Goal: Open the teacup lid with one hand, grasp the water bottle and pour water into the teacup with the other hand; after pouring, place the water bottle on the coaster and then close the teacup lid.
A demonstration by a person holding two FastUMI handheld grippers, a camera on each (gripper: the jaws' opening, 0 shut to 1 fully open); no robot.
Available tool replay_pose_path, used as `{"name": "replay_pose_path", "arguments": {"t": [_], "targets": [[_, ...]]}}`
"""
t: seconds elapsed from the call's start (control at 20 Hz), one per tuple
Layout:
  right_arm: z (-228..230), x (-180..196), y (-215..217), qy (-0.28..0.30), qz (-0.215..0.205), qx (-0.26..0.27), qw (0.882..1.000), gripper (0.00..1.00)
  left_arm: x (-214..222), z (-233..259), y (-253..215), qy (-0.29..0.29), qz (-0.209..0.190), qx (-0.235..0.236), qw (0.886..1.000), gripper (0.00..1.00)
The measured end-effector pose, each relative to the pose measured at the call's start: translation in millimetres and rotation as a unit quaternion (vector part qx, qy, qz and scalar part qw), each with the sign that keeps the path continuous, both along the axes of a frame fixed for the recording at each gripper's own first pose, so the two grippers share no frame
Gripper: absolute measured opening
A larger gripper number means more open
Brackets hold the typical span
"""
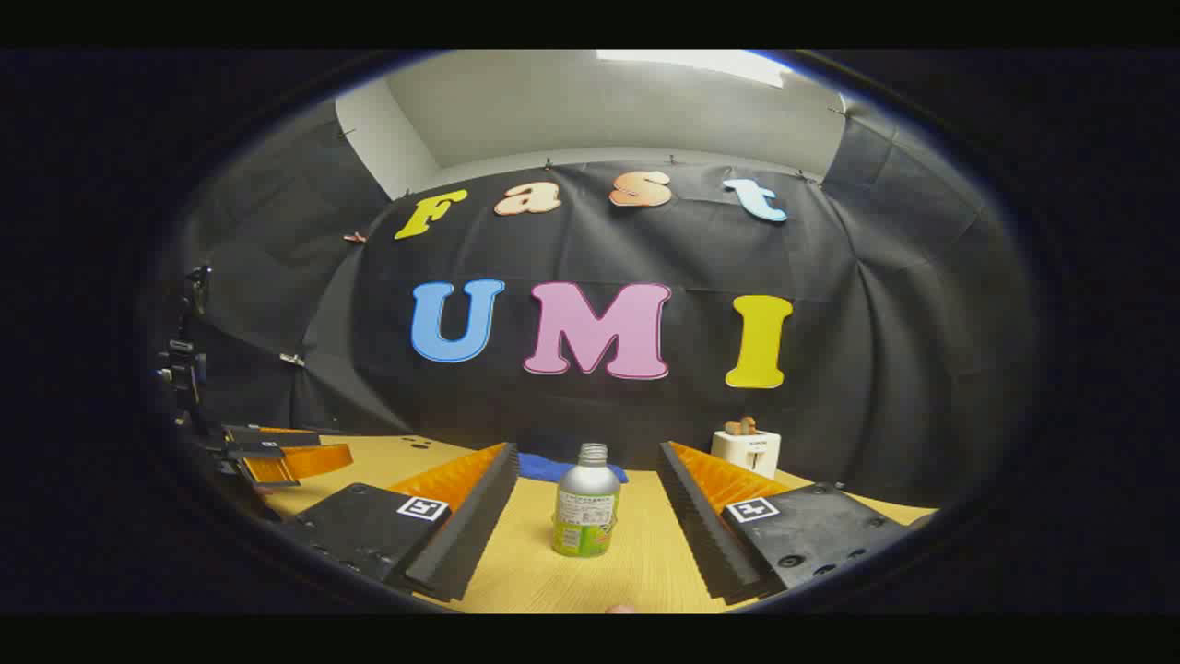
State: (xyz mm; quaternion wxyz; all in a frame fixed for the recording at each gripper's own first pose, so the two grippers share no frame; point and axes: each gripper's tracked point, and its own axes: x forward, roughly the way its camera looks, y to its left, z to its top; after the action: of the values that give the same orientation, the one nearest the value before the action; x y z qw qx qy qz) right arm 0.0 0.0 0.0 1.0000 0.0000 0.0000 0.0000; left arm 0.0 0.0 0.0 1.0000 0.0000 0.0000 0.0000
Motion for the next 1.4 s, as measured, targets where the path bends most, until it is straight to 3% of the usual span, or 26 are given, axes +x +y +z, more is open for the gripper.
{"name": "replay_pose_path", "arguments": {"t": [0.75, 0.95, 1.15, 1.4], "targets": [[-2.5, -0.8, 3.7, 0.001, 0.003, -0.004, 1.000, 0.93, 3.4, -2.9, -5.7, 0.003, -0.006, 0.004, 1.000, 0.94], [-4.7, 7.2, 10.2, 0.001, 0.015, -0.007, 1.000, 0.93, 40.7, -13.2, -8.5, 0.027, -0.017, 0.030, 0.999, 0.94], [-13.8, 12.5, 8.3, 0.009, 0.022, -0.005, 1.000, 0.93, 89.9, -39.3, -25.7, 0.082, -0.055, 0.043, 0.994, 0.94], [-15.2, 18.3, -10.9, 0.005, 0.011, -0.003, 1.000, 0.93, 134.7, -68.6, -33.7, 0.127, -0.062, 0.049, 0.989, 0.86]]}}
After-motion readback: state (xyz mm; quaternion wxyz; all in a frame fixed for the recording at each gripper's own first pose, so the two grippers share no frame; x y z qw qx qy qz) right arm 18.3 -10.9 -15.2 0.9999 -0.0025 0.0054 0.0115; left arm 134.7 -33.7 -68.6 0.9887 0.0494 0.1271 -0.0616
